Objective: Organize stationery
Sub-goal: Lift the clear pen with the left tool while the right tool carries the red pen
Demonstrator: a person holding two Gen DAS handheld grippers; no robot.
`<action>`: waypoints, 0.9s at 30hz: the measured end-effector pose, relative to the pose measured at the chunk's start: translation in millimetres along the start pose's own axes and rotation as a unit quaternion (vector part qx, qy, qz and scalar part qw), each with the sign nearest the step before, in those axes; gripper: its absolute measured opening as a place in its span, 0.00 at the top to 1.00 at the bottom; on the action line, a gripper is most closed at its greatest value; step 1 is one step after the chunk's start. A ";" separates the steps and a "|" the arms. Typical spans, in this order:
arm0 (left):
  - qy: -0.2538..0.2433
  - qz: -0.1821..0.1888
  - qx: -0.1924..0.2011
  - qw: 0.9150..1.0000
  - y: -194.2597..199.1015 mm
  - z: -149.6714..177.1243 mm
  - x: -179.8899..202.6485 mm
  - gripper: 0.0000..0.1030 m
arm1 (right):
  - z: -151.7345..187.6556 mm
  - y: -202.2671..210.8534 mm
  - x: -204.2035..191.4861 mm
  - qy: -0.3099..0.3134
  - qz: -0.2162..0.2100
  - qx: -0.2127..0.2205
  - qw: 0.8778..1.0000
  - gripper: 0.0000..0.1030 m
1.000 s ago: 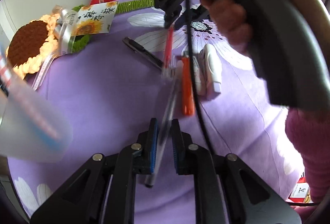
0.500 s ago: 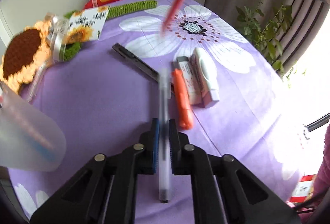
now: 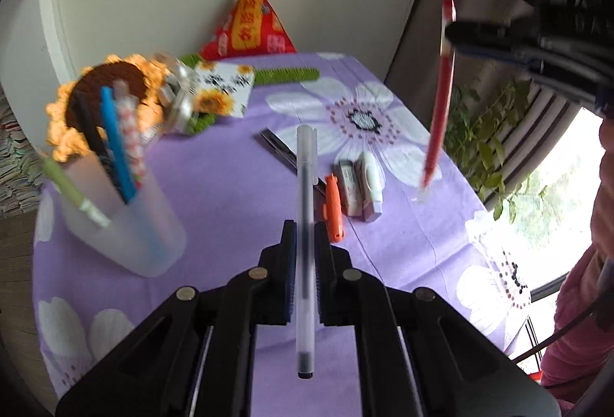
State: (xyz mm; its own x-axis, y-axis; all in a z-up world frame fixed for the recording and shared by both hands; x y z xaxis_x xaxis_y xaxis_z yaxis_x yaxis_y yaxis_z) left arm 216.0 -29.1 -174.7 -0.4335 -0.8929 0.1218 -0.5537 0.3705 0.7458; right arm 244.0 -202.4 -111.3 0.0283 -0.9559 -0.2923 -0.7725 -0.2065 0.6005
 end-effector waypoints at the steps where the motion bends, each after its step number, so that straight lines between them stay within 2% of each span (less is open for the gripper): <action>1: 0.002 -0.006 0.008 1.000 6.4 -0.3 -2.1 0.94 | 2.0 1.8 -2.9 0.004 -0.004 -0.001 1.000 0.92; 6: 0.027 -0.019 0.039 0.999 33.4 2.3 -20.5 0.93 | 8.5 9.3 -21.5 0.030 -0.016 0.006 0.999 0.97; 13: 0.051 -0.025 0.035 0.998 40.5 18.6 -36.9 0.94 | 14.2 0.2 -31.8 0.039 -0.017 -0.018 0.999 0.97; 17: 0.048 -0.017 0.033 0.998 40.0 24.5 -35.0 0.94 | 29.9 -24.0 -18.3 0.034 -0.008 -0.082 0.996 0.96; 22: 0.051 -0.009 0.031 0.998 38.2 28.0 -34.5 0.94 | 55.2 -69.4 -2.3 -0.018 -0.024 -0.181 0.983 0.96; 24: 0.053 -0.009 0.031 0.998 39.5 29.5 -36.3 0.93 | 60.1 -86.4 -1.4 -0.035 -0.027 -0.200 0.979 0.95; 27: 0.055 -0.011 0.033 0.998 43.6 32.2 -40.1 0.94 | 58.1 -112.0 -1.0 -0.055 -0.011 -0.213 0.975 0.84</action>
State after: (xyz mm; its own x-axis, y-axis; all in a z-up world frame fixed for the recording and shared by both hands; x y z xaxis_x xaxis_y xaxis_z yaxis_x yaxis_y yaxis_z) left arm 186.3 31.1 -168.2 -0.3411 -0.9227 0.1795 -0.6094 0.3625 0.7052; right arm 293.6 -166.1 -221.5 -0.0446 -0.9270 -0.3723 -0.4382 -0.3168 0.8412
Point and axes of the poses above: each gripper's, at about its wrist camera, not at the fingertips, and y roughly against the way its jaws point, x to its right, z to its underside, the point moved 1 cm from there along -y, roughly the way its jaws point, and after that the axes turned 1 degree about -z, right-handed, at the moved point
